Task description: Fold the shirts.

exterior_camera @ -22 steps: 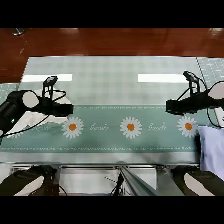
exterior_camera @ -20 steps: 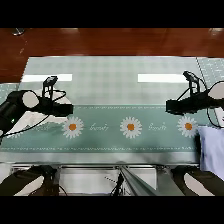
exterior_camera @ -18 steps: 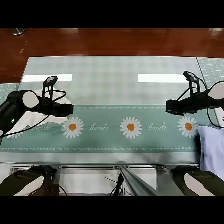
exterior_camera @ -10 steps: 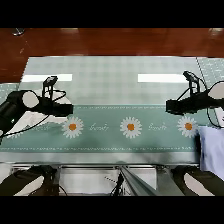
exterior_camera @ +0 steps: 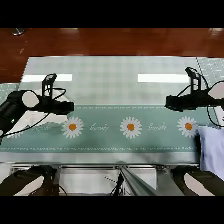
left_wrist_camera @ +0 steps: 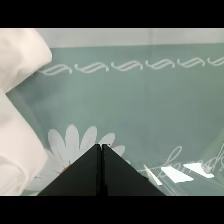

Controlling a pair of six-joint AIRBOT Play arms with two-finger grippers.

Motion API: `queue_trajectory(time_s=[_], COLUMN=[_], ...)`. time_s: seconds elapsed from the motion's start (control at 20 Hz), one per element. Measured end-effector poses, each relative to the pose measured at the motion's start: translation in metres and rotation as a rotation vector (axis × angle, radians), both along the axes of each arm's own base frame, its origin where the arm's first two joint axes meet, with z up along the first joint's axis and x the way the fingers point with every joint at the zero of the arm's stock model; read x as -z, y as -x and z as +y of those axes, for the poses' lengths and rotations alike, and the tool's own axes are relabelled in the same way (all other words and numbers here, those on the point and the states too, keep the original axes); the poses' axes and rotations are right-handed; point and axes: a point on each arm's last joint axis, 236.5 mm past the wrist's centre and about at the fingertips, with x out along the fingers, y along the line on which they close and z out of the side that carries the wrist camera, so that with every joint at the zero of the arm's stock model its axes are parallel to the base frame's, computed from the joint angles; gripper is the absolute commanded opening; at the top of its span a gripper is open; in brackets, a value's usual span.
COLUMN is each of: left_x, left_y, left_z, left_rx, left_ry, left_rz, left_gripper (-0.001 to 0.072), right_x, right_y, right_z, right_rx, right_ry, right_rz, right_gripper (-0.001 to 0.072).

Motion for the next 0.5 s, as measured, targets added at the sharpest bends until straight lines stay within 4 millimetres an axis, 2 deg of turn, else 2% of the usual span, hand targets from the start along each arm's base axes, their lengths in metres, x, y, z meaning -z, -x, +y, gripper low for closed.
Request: queue_trajectory(time_s=[0.05, 0.1, 0.15, 0.25, 0.35, 0.5], left_x=[-0.002, -0.003, -0.006, -0.015, -0.030, -0.056], left_y=[-0.004, -0.010, -0.015, -0.027, -0.040, -0.051], left_z=[0.000, 0.000, 0.000, 0.004, 0.023, 0.085], left_rx=[-0.005, -0.013, -0.018, -0.021, 0.001, -0.040], left_ry=[0.002, 0.005, 0.007, -0.008, -0.093, -0.274], left_rz=[-0.019, -0.042, -0.064, -0.112, -0.154, -0.163], left_gripper=[0.0122, 0.0478, 0.0707, 0.0705, 0.0705, 0.0704], right_x=[0.000, 0.001, 0.002, 0.005, 0.008, 0.010], right_y=[-0.002, -0.003, -0.003, -0.001, 0.003, 0.010], right_z=[-0.004, -0.007, -0.012, -0.022, -0.028, -0.032], right_rx=[0.002, 0.004, 0.007, 0.010, 0.010, 0.006], right_ry=[0.016, 0.033, 0.053, 0.096, 0.127, 0.142], right_rz=[-0.008, -0.012, -0.011, -0.002, 0.017, 0.045], right_gripper=[0.0633, 0.0632, 0.0632, 0.0631, 0.0619, 0.0619])
